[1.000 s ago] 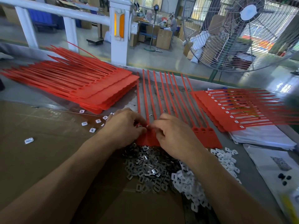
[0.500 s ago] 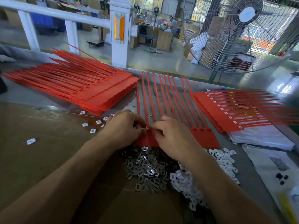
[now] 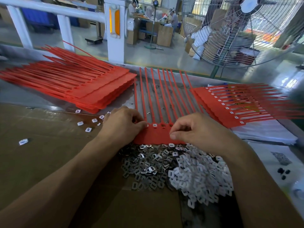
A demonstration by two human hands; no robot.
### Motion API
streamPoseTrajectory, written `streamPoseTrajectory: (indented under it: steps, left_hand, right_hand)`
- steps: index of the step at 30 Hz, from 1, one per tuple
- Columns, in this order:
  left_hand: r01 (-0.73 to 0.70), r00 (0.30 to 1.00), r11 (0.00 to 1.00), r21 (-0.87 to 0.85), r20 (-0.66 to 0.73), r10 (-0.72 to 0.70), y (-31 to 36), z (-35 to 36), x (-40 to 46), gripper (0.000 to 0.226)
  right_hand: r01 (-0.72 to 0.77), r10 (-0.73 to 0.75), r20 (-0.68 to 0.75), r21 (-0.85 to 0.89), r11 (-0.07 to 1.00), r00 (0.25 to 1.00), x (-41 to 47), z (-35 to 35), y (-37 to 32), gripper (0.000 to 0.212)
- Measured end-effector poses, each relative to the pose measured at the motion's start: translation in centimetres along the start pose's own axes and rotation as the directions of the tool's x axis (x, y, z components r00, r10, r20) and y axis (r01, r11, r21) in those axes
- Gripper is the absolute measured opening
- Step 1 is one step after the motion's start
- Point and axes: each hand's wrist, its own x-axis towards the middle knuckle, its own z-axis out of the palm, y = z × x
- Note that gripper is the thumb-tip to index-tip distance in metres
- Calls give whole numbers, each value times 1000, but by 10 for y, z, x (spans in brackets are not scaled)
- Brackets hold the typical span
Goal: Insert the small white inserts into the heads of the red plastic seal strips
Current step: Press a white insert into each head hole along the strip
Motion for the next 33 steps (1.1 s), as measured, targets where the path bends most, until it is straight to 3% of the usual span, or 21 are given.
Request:
streamPoseTrajectory:
  steps: [5,22,29,33]
  left_hand:
    - [28,999,999,31,-43,-27,3,4,2,17]
    - [-18,1000,1000,10,-3,18,0,0,1,10]
    - [-156,986,986,65,-57,160,4,4,-2,17]
    - [-218,975,972,88,-13,220,7,5,-3,20]
  right_hand:
    - [-29,28,97,9,1000,995,-2,0,2,7]
    - [-32,36,98,-49,998,995,-1,6,2,8]
    - [6,23,-231,125,992,973,10,18,11,9]
    - [-32,85,-284,186,982,955,25,34,14,12]
